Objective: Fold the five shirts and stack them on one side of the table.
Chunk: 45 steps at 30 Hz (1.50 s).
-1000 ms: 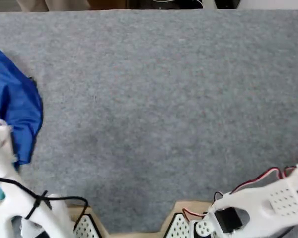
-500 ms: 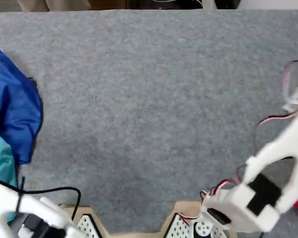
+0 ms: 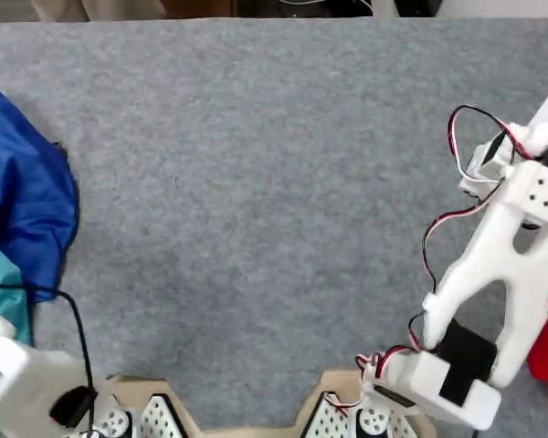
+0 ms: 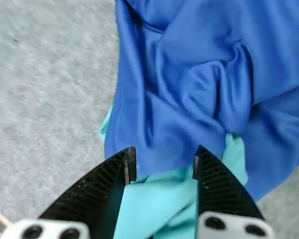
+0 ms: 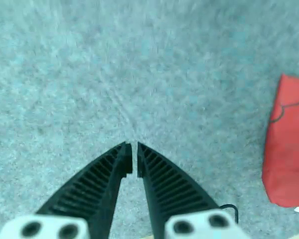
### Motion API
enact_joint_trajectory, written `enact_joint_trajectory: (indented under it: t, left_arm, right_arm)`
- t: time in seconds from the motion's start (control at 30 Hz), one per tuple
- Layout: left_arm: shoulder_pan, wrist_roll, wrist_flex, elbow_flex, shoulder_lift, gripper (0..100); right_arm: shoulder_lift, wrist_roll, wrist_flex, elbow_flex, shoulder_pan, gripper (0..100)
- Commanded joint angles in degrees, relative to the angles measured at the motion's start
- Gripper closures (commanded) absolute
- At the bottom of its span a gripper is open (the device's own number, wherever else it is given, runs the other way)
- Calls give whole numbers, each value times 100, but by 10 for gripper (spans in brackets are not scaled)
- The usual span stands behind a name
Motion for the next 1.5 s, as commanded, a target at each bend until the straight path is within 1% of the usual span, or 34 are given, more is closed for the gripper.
enact_joint_trajectory:
  t: [0.0, 0.27, 0.4, 0.5, 0.57, 0.7, 0.77, 0.83, 0.9, 0.97, 1.1, 1.2, 1.33, 1.47]
  left_arm:
    - [141, 281, 484, -1582, 945, 800]
    - [132, 580, 1354, -3587, 2862, 801]
    - [-18, 721, 1565, -4202, 3477, 801]
    - [-97, 738, 1670, -4440, 3802, 802]
    - [-123, 747, 1705, -4510, 3925, 829]
    - [-105, 738, 1714, -4510, 3987, 983]
    - [-70, 747, 1723, -4510, 3978, 972]
    - [26, 747, 1758, -4589, 3969, 982]
    - [114, 756, 1969, -4914, 3943, 981]
    - [255, 958, 1969, -5292, 3811, 981]
    - [677, 1468, 1969, -6066, 3240, 981]
    - [1248, 1635, 1969, -6303, 2651, 981]
    - [2198, 1644, 1969, -6048, 1648, 981]
    - [3297, 1644, 1969, -5143, 549, 981]
  right_arm:
    - [224, -176, -97, 4, -57, 965]
    - [1007, -325, -88, -31, -57, 966]
    - [1209, -325, -88, -40, -40, 966]
    - [1305, -308, -88, -40, -40, 966]
    - [1332, -308, -97, -40, -57, 966]
    - [1332, -316, -149, -40, -75, 967]
    - [1332, -316, -220, -40, -75, 967]
    - [1332, -316, -220, -40, -66, 967]
    - [1332, -316, -220, -40, -66, 967]
    - [1332, -316, -211, -40, -66, 967]
    - [1314, -316, -176, 4, -57, 967]
    - [1314, -316, -158, 13, -22, 967]
    - [1323, -316, 114, 13, 40, 967]
    - [1323, -316, 220, 13, 110, 967]
